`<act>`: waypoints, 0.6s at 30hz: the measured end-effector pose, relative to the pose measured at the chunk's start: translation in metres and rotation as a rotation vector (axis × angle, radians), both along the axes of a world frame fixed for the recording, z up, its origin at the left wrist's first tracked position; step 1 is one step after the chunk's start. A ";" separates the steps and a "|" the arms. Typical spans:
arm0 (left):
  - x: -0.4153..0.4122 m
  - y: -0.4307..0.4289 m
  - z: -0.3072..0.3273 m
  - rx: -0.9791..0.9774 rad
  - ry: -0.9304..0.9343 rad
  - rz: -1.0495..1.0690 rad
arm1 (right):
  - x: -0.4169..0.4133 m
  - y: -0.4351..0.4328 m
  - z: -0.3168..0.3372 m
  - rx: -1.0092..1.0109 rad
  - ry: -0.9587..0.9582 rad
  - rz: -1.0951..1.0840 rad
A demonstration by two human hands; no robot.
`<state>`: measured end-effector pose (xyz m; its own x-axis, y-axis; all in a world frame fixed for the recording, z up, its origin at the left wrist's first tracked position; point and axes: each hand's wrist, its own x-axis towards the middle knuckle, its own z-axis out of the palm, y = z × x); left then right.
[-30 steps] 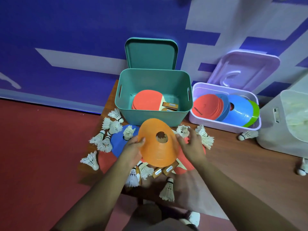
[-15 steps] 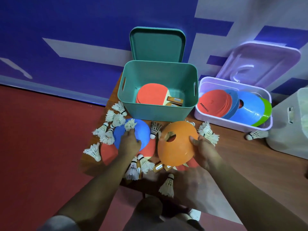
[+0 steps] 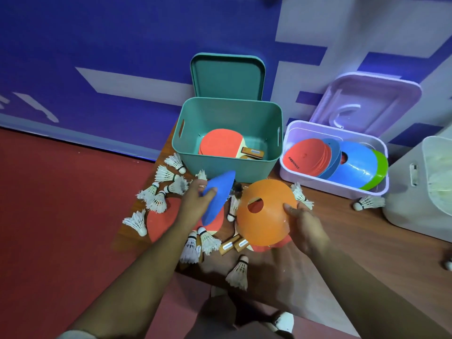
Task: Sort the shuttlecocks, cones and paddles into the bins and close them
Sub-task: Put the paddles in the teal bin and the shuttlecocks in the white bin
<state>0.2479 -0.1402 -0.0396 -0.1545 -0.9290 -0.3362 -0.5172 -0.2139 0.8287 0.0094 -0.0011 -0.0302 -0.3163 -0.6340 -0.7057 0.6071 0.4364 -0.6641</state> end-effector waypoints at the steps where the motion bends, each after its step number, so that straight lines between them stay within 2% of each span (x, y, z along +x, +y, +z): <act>1: -0.004 0.004 0.007 0.029 0.082 0.024 | -0.003 0.003 0.005 -0.010 0.015 0.002; 3: -0.014 0.013 0.019 0.099 0.226 0.051 | -0.010 0.009 0.010 -0.025 0.057 -0.013; 7: -0.032 0.031 0.023 0.232 0.368 -0.006 | -0.023 0.020 0.006 -0.010 0.147 -0.057; 11: -0.053 0.052 0.017 0.293 0.375 -0.113 | -0.029 0.035 0.007 -0.015 0.228 -0.070; 15: -0.080 0.071 0.017 0.333 0.363 -0.056 | -0.033 0.049 0.005 -0.078 0.346 -0.030; 18: -0.098 0.082 0.019 0.316 0.299 -0.028 | -0.035 0.055 0.008 -0.141 0.515 -0.015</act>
<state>0.1495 -0.0585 -0.0210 -0.3120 -0.7819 -0.5398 -0.2732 -0.4703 0.8391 -0.0255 0.0543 -0.0223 -0.6093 -0.7041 -0.3647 0.1926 0.3147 -0.9294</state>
